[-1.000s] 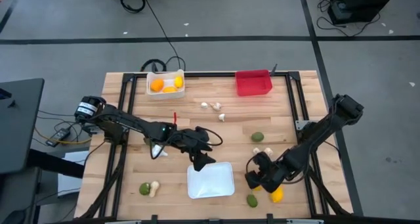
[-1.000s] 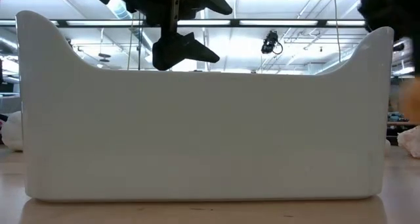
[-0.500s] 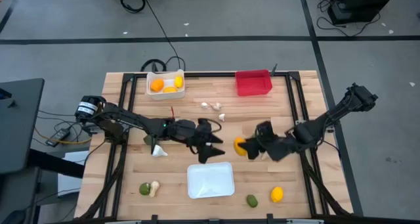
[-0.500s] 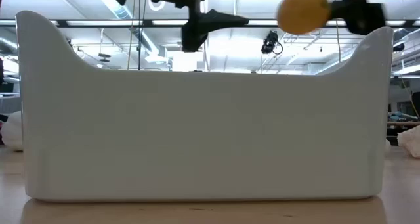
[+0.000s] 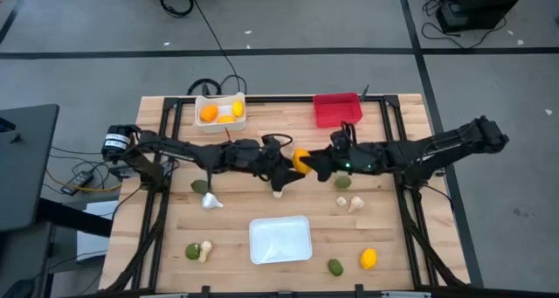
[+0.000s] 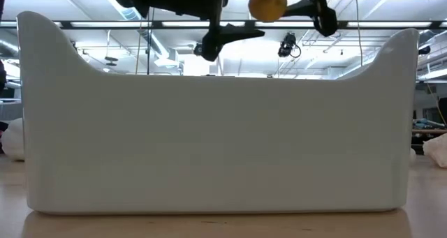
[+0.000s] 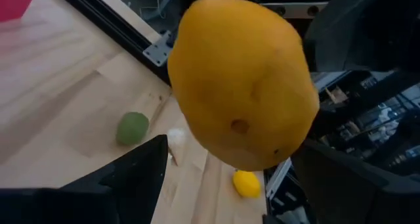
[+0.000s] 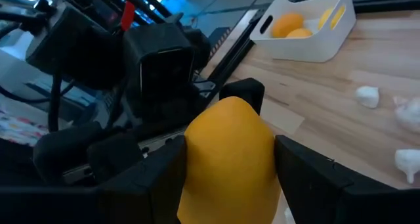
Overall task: Sort produce into baskets
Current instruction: Put the yellow lemon into the top white bin
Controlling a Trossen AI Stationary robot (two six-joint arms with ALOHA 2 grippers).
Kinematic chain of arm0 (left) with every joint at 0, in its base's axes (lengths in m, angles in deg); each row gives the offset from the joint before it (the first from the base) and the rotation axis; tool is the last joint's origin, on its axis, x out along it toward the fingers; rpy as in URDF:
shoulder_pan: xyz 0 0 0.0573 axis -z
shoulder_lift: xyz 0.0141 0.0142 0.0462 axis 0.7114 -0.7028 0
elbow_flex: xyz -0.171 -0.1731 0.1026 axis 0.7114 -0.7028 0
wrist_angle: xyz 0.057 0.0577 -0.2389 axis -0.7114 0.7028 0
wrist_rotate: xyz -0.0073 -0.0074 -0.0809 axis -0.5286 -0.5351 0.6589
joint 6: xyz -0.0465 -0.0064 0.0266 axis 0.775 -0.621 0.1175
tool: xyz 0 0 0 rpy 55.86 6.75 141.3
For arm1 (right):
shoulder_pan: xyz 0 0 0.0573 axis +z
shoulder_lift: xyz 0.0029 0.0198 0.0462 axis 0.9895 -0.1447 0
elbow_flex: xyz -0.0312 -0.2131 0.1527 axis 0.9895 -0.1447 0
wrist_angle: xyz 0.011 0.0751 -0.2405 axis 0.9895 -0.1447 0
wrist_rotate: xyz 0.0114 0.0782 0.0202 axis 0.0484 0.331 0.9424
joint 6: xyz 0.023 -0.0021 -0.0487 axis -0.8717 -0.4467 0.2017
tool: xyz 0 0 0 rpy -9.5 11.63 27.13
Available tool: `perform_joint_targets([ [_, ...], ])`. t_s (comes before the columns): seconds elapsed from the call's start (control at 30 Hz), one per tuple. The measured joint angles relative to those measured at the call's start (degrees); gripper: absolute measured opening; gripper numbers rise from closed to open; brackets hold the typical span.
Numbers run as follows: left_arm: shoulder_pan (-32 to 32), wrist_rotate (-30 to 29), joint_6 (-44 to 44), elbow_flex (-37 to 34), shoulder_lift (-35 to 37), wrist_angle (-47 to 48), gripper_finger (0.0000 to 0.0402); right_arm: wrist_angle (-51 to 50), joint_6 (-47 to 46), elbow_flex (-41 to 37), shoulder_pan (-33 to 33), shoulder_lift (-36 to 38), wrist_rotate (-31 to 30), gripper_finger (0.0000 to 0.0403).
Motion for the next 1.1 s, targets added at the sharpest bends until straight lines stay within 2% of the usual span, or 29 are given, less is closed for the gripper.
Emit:
perform_joint_targets([
  [0.27, -1.6, -0.3, -0.3, 0.0, 0.0, -5.6, 0.0323, 0.0, 1.4, 0.0, -2.1, 0.0, 4.3, 0.0230],
  [0.63, -3.5, 0.9, -0.5, 0.0, 0.0, -6.5, 0.0304, 1.4, 2.0, 0.0, -2.5, 0.0, 2.7, 0.0230],
  [0.87, -5.8, 2.6, -1.4, 0.1, 0.0, -5.3, 0.0276, 1.8, 1.4, 0.0, -2.5, -0.1, -3.4, 0.0239],
  [1.1, -11.0, 9.2, 0.1, 0.0, 0.0, -2.8, 0.0275, 2.0, 2.8, 0.0, -2.6, 0.2, -12.2, 0.0274],
])
